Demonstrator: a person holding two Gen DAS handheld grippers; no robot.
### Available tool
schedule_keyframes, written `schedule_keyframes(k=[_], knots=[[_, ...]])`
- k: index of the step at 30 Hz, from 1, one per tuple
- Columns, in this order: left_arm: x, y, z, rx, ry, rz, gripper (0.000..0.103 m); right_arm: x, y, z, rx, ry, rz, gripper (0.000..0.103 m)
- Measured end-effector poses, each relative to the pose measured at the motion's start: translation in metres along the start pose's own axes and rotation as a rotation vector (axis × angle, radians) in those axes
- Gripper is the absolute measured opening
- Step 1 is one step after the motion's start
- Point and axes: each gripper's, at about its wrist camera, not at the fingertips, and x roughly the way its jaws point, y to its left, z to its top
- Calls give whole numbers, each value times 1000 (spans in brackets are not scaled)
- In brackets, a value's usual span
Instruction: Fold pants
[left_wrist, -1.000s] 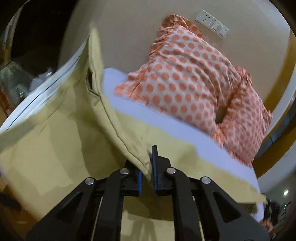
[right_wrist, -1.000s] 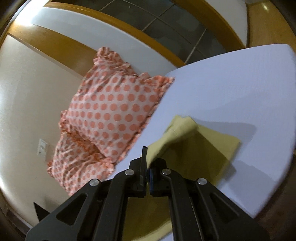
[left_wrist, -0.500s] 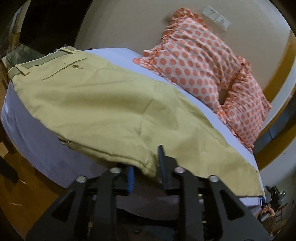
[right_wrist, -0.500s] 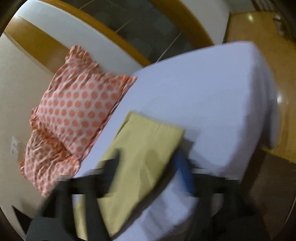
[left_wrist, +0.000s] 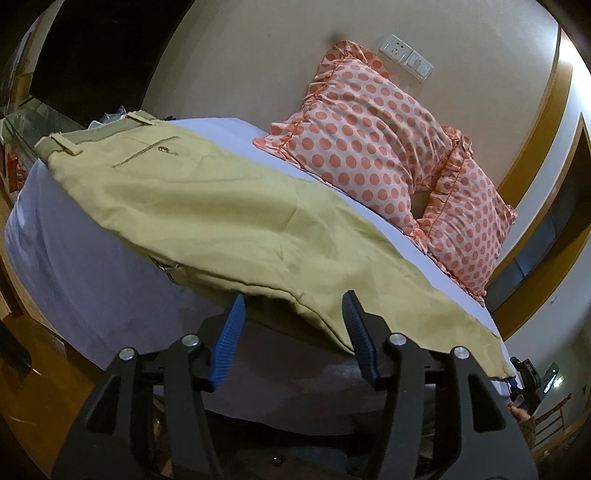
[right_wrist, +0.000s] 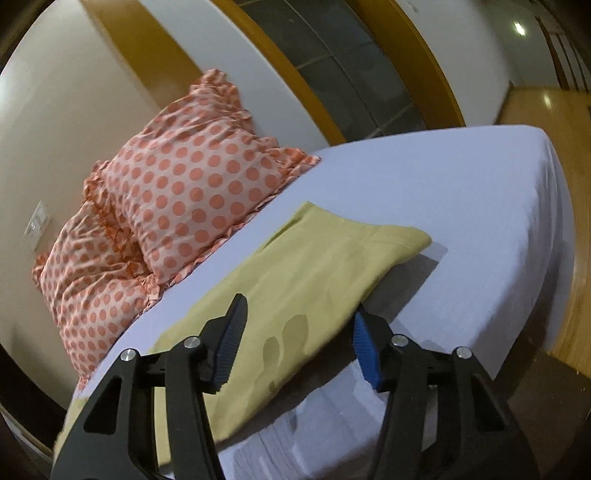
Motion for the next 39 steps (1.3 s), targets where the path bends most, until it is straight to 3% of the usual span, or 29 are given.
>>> schedule_keyframes(k=[3,18,20,21,22,25,29,34,39], knots=[[3,0,0,1,9,0,57,2,14,-11,-124,-4,-40,55],[10,-2,-2,-7,25,-26,62,-6,40,-44,-271,-70,-26,54],[10,-2,-3,-8,24,-25,63,-6,41,-45,-280,-70,-40,49],[10,-3,-3,-7,23,-24,63,-8,40,-45,-276,-79,-30,36],[10,-3,-3,-6,24,-23,64,-10,42,-45,-289,-73,28,15],[9,-3,-3,-5,23,-24,65,1,55,-49,-347,-14,4,15],[9,-4,-3,-9,23,-22,65,-1,49,-43,-230,-7,-42,17],[11,-5,-1,-8,21,-26,66,-15,36,-37,-181,-99,-190,43],[12,-7,-1,5,19,-28,70,-2,17,-18,-112,-82,-233,43]])
